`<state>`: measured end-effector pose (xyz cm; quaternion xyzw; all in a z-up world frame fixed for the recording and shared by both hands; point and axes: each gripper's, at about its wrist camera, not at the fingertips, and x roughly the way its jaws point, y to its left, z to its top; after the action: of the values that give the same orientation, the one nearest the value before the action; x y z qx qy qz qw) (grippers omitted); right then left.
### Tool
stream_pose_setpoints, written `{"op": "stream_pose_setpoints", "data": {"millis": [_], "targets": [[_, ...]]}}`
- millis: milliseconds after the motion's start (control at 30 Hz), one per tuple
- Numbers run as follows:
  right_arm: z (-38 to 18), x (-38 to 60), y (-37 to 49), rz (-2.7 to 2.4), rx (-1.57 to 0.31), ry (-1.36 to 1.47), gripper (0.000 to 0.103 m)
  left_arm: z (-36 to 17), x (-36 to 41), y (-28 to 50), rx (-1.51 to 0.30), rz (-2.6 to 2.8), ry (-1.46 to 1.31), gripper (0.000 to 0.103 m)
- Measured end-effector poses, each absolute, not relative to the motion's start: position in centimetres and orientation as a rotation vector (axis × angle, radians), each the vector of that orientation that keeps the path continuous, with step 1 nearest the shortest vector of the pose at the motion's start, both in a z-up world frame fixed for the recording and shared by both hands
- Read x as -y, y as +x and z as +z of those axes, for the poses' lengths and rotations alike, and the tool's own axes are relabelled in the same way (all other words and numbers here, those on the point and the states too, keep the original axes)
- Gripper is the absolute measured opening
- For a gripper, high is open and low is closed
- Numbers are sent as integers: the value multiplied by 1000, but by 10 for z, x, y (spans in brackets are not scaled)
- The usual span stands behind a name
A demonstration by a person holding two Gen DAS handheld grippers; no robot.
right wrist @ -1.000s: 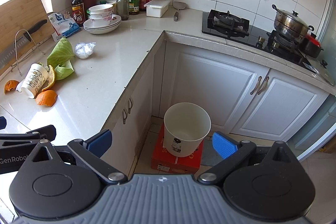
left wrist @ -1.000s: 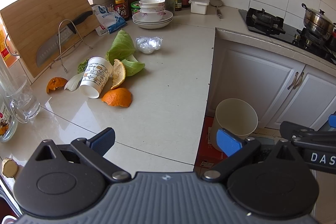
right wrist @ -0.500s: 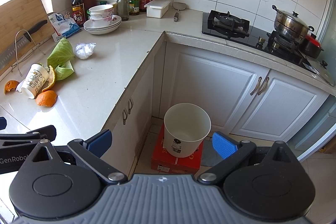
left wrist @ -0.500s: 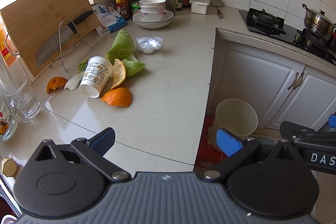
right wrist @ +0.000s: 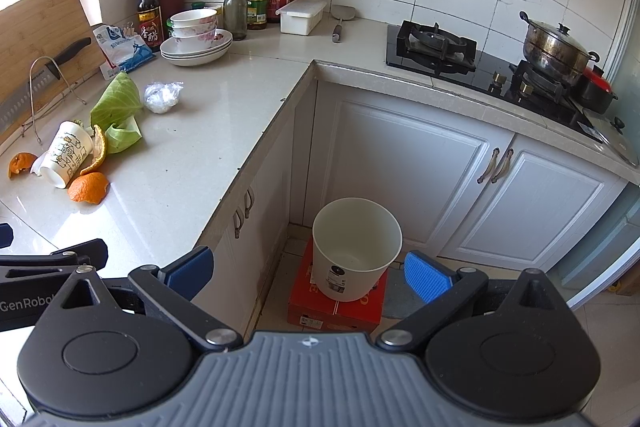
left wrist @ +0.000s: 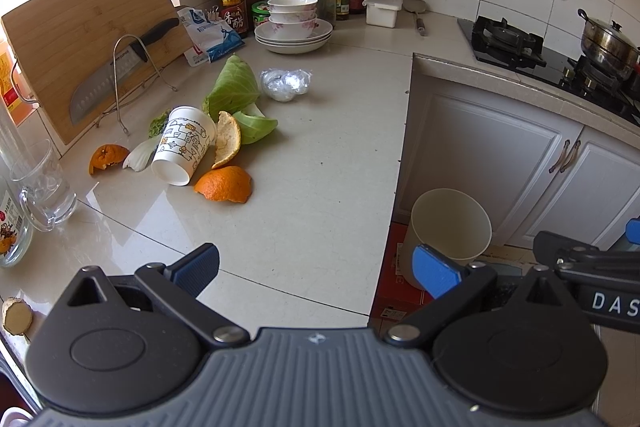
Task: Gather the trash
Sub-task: 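Move both tools toward the paper cup and orange peels on the counter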
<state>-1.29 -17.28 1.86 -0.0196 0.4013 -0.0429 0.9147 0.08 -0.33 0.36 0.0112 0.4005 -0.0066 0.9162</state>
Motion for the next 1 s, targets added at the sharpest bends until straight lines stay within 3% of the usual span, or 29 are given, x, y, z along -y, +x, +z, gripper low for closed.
{"op": "stream_pose_setpoints", "data": {"millis": [1000], "targets": [[13,166,64,373,-708,-232,103,-15,-16,36,-832,273,-70,102]]}}
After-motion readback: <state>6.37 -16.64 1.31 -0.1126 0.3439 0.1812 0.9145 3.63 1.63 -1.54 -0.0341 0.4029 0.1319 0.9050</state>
